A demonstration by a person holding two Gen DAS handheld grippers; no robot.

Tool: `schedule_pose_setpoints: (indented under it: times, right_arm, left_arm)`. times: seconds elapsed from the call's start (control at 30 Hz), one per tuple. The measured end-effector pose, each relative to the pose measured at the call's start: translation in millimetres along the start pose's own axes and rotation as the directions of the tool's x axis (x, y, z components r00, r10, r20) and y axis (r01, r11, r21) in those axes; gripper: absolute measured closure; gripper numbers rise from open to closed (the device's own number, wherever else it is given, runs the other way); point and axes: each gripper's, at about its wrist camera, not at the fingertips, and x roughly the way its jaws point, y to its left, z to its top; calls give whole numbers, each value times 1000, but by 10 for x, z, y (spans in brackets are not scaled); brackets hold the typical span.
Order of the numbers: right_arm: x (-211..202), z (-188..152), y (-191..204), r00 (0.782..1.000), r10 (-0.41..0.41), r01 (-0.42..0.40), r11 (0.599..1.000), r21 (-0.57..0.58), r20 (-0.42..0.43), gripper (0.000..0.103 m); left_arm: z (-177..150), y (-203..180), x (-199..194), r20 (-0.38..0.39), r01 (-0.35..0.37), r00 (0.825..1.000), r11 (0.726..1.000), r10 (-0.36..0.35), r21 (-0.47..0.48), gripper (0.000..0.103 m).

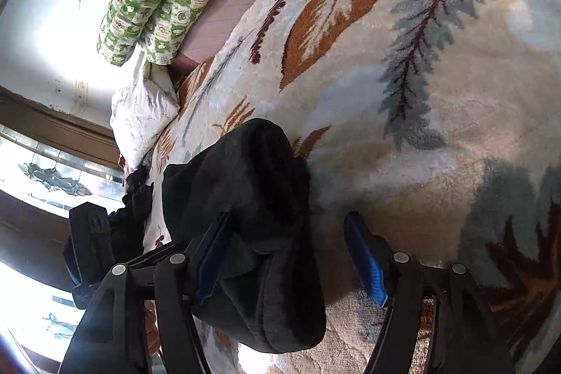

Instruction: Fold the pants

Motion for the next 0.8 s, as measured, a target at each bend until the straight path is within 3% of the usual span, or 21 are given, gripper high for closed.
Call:
schedule_pose_setpoints:
  times: [0.03,0.07,0.1,0.13,0.17,0.23,0.3,0.37,0.4,0.6,0.8]
  right_arm:
    - [20,11,5,1000,5,-5,1000,-17,-26,31]
    - [30,21,33,999,-7,5,999,-46,-48,35]
    - [40,29,82,997,-43,37,996,-84,-64,40]
    - [57,18,136,993,-87,77,989,-124,-74,64]
    - [89,3,175,993,-77,63,988,-142,-94,73]
    - [95,-38,227,992,-101,89,985,-148,-74,73]
    - [53,-67,220,996,-74,67,990,-124,-50,74]
    - [-10,-97,176,1000,-20,18,998,-65,-24,75]
    - [-33,-125,175,1000,1,-2,999,-50,-13,75]
    - [-49,-237,391,1000,25,-26,998,-53,-3,76]
    - [274,-402,919,996,65,-71,991,-109,-60,79]
  left_arm:
    - [0,-15,12,-4,6,1000,1000,-6,12,3]
    - [-9,-51,19,-6,22,1000,999,-22,34,16]
    - [-32,-88,8,-7,60,998,997,-60,55,44]
    - [-55,-119,11,-26,116,993,991,-114,60,56]
    - [-63,-130,-2,-12,101,995,993,-100,58,59]
    - [-65,-44,-10,4,129,992,991,-130,31,68]
    - [-67,193,-36,12,242,970,966,-242,-89,76]
    - [-99,376,-86,33,328,944,930,-327,-164,79]
    - [-121,404,-118,41,330,944,930,-327,-165,80]
    - [-290,548,-384,85,296,954,944,-286,-149,82]
    - [-357,1027,-836,159,185,974,971,-160,-153,84]
